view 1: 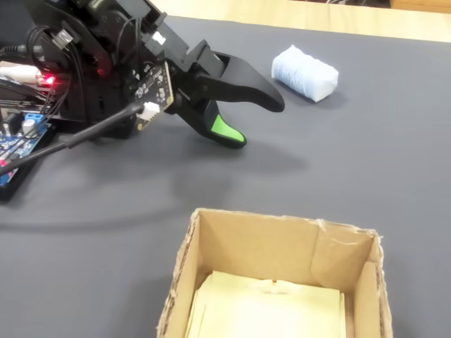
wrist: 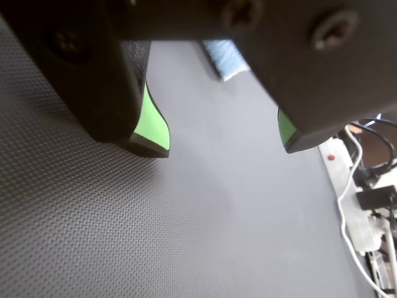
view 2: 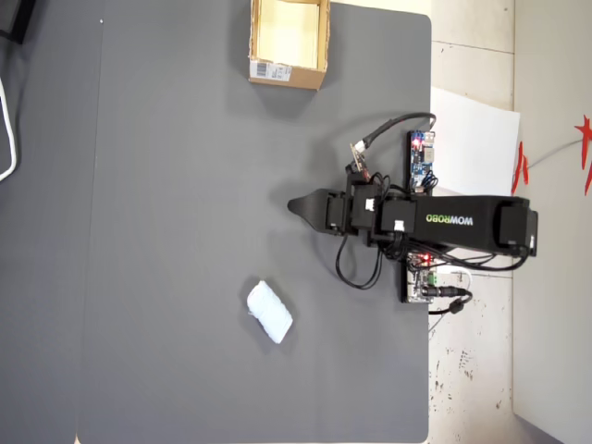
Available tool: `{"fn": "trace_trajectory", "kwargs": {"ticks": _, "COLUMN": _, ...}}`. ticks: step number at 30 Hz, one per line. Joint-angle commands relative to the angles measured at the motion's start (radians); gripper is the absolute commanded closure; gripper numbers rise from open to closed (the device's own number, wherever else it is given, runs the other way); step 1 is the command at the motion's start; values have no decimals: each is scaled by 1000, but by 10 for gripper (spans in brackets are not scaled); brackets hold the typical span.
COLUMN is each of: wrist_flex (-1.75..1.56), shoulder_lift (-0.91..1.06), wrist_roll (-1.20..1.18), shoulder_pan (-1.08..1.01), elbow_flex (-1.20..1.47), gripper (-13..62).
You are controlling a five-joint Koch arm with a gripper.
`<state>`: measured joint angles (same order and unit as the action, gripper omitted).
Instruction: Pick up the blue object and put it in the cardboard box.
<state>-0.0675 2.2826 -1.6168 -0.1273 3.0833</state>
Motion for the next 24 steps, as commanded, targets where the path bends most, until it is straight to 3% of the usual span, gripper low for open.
{"fn": "trace_trajectory", "kwargs": {"ticks": 1, "wrist_flex": 87, "shoulder_lift": 86, "wrist_roll": -6, "shoulder_pan": 0, "elbow_flex": 35, "gripper": 149}}
{"fn": "trace_trajectory", "kwargs": {"ticks": 24, "wrist_flex": 86, "shoulder_lift": 86, "wrist_roll": -74, "shoulder_pan": 21, "elbow_flex": 35, "gripper": 156}}
